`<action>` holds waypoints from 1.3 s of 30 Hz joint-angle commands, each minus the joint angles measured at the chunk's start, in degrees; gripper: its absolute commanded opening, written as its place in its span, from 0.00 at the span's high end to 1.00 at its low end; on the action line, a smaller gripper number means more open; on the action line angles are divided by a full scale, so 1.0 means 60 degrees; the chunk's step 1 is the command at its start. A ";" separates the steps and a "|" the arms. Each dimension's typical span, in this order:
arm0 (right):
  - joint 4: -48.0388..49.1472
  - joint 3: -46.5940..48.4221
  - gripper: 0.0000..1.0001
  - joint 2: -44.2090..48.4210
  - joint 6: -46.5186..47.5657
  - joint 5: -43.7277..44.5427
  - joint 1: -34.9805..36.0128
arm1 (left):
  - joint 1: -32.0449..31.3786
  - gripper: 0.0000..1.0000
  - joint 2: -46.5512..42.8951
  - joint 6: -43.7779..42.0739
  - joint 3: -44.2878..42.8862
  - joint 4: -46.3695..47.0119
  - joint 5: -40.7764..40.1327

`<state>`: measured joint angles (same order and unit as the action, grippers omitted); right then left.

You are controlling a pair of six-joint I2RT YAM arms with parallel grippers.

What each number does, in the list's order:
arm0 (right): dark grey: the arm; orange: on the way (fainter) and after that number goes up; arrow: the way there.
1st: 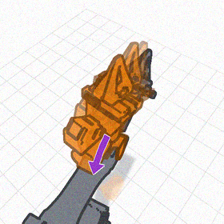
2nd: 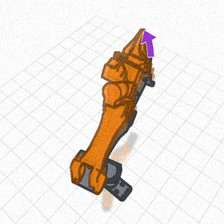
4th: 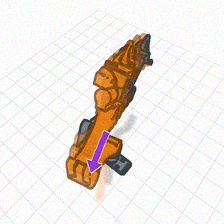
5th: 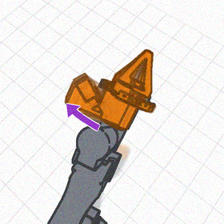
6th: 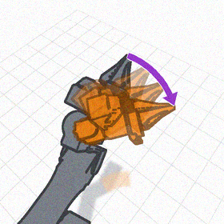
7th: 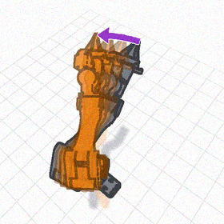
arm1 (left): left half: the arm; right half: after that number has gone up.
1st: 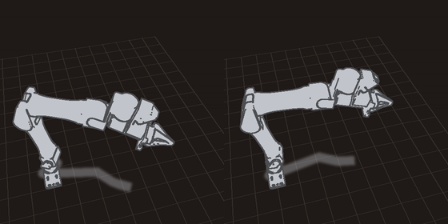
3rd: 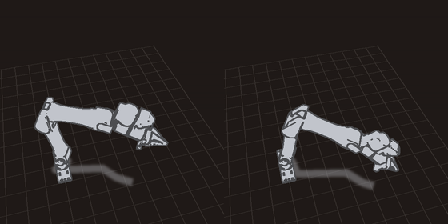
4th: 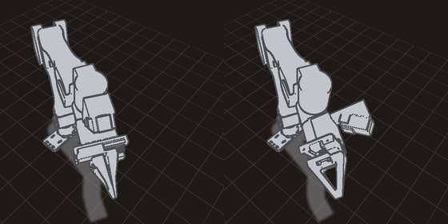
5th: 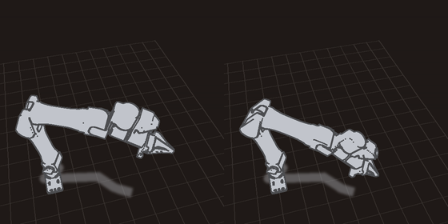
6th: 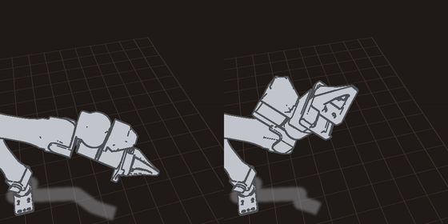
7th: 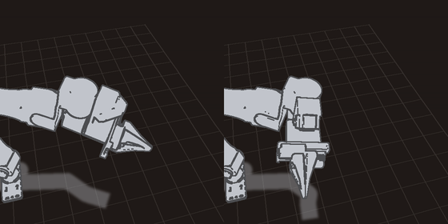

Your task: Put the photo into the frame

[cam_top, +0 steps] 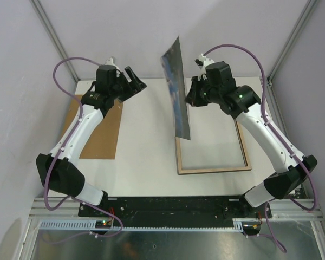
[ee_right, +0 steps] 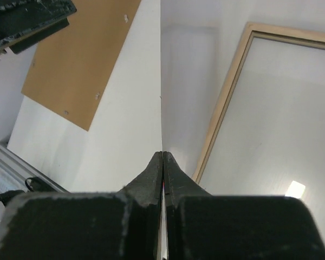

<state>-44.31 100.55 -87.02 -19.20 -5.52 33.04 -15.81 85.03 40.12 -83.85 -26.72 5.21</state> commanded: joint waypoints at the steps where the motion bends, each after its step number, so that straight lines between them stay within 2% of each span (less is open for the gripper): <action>1: -0.1501 0.0940 1.00 -0.0252 0.0680 0.1033 0.0659 | -0.0475 0.18 0.0035 0.0194 -0.0849 0.0270 0.0527; 4: -0.2263 0.1787 1.00 -0.0700 0.0884 0.2212 0.1065 | -0.0767 0.17 0.0133 0.0313 -0.1110 0.0310 0.0690; 8: -0.2947 0.2276 1.00 -0.0727 0.1002 0.3005 0.0976 | -0.1002 0.17 0.0260 0.0450 -0.1160 0.0367 0.0908; 18: -0.4351 0.3127 1.00 0.0029 0.1468 0.3167 0.0012 | -0.1128 0.17 0.0503 0.0687 -0.1005 0.0585 0.1191; 28: -0.5293 0.3998 1.00 0.0343 0.1605 0.4020 -0.0115 | -0.1105 0.16 0.0718 0.0664 -0.0873 0.0613 0.1264; 32: -0.5603 0.4273 1.00 -0.0029 0.1458 0.4745 0.0437 | -0.1056 0.16 0.0721 0.0667 -0.0682 0.0606 0.1270; 39: -0.6181 0.4923 1.00 -0.2477 0.1148 0.6071 0.2363 | -0.0482 0.15 0.0354 0.0665 0.0227 0.0612 0.1302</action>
<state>-77.06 127.92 -93.03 -11.00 25.65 42.57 -21.08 89.49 43.55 -85.38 -24.12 12.23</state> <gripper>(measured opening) 0.009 0.842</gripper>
